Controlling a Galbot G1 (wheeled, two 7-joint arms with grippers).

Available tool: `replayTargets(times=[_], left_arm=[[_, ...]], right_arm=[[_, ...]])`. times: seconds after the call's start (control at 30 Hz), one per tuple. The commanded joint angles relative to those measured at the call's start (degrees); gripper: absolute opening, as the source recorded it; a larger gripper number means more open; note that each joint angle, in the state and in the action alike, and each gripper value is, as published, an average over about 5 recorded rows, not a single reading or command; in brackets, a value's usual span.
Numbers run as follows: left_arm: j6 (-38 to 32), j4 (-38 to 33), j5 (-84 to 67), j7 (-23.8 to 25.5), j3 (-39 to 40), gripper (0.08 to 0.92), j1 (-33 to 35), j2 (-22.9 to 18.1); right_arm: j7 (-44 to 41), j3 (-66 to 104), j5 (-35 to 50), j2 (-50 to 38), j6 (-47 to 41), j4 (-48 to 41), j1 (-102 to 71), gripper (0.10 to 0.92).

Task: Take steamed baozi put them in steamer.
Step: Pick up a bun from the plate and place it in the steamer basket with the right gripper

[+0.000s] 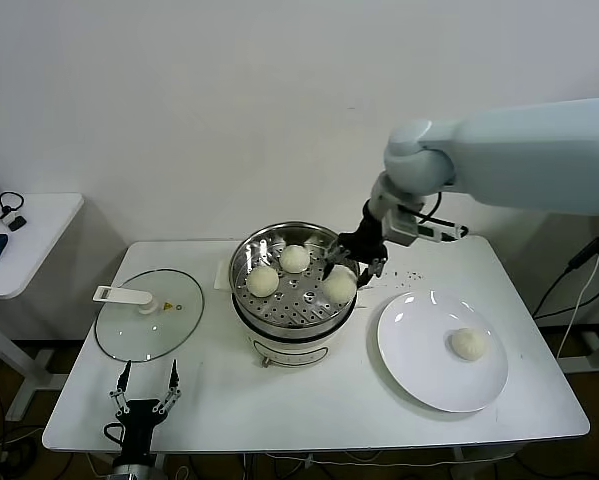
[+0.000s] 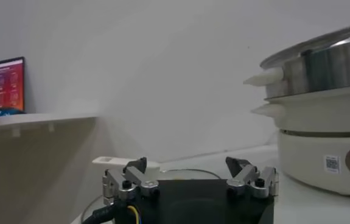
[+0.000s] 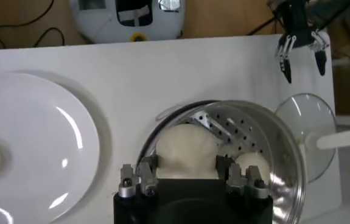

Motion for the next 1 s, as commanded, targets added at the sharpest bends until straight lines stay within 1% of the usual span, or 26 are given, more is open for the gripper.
replayTargets(times=[0.03, 0.43, 1.0], left_arm=[[-0.09, 0.33, -0.25, -0.02, -0.09, 0.823, -0.09, 0.30], [-0.23, 0.82, -0.22, -0.02, 0.01, 0.823, -0.48, 0.10], [-0.40, 1.63, -0.45, -0.10, -0.21, 0.823, -1.07, 0.18]], right_arm=[[0.73, 4.29, -2.39, 9.22, 1.64, -6.25, -9.09, 0.637], [0.69, 4.25, -4.08, 13.65, 1.85, -14.82, -13.65, 0.639], [0.56, 4.32, -5.00, 14.97, 2.03, -16.60, -16.54, 0.636]])
